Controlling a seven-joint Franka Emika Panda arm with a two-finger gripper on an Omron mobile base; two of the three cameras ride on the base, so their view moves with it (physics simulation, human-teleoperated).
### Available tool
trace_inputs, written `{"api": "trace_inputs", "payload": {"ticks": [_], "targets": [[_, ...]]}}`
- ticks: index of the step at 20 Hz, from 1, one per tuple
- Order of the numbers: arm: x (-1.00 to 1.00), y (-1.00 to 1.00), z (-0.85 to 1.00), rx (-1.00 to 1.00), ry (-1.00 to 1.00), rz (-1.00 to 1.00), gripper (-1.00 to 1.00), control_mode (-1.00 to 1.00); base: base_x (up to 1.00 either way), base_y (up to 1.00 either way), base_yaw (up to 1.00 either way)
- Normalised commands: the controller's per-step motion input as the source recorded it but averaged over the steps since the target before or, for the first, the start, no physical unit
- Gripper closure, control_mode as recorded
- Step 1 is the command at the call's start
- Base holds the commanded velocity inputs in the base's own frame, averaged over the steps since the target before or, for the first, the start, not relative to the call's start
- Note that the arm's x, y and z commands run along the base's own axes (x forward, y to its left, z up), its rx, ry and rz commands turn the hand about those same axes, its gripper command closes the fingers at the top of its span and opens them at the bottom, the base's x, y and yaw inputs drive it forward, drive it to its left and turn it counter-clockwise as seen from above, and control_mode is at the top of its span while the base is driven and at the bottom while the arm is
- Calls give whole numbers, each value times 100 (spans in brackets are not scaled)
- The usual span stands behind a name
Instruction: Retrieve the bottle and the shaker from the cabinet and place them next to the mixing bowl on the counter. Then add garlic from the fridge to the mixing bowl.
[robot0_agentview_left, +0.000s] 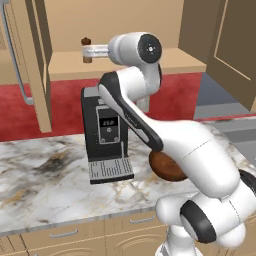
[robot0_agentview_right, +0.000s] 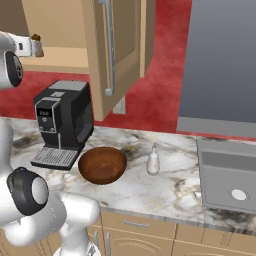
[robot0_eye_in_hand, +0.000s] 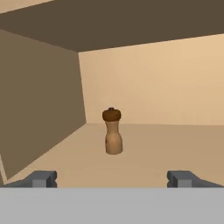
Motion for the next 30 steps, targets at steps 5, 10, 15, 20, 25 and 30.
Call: {"api": "trace_inputs", "payload": {"ticks": [5, 10, 15, 20, 25, 30], "targets": [[46, 0, 7, 0, 12, 0, -100, -100, 0, 0, 0], [36, 3, 0, -1, 8, 0, -100, -100, 0, 0, 0], [35, 17, 0, -3, 1, 0, -100, -100, 0, 0, 0], [30, 23, 0, -3, 0, 0, -100, -100, 0, 0, 0], [32, 6, 0, -1, 1, 0, -100, -100, 0, 0, 0], [31, 3, 0, -1, 2, 0, -100, -100, 0, 0, 0]]}}
